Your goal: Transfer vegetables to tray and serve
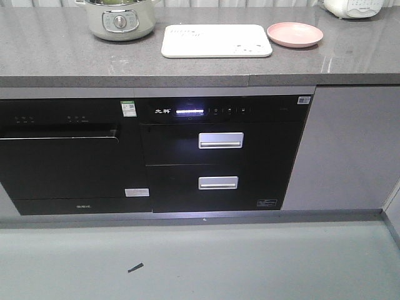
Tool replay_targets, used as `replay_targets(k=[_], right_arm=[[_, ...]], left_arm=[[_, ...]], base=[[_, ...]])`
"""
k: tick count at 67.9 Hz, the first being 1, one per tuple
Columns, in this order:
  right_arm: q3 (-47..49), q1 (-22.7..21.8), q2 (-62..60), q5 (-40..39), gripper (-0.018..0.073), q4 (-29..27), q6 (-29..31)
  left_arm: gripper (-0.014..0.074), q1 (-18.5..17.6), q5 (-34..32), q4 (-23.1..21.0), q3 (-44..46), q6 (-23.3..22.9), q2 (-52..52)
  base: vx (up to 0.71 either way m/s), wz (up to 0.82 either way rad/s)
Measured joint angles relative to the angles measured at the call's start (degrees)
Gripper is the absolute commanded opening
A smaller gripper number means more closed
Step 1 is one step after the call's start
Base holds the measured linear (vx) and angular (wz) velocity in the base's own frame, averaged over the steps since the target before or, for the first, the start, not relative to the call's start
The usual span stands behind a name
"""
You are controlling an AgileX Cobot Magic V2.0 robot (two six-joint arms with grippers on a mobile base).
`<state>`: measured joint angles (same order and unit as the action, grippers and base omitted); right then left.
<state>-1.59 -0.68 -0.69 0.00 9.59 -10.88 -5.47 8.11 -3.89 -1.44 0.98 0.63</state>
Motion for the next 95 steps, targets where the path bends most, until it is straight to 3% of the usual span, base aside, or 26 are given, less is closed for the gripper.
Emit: replay_targets(k=[95], right_arm=[[0.0, 0.0, 0.0, 0.0, -0.0003, 0.0, 0.0]], left_arm=[[-0.0006, 0.0, 0.0, 0.0, 0.0, 0.0, 0.0]], base=[[0.10, -0.01]])
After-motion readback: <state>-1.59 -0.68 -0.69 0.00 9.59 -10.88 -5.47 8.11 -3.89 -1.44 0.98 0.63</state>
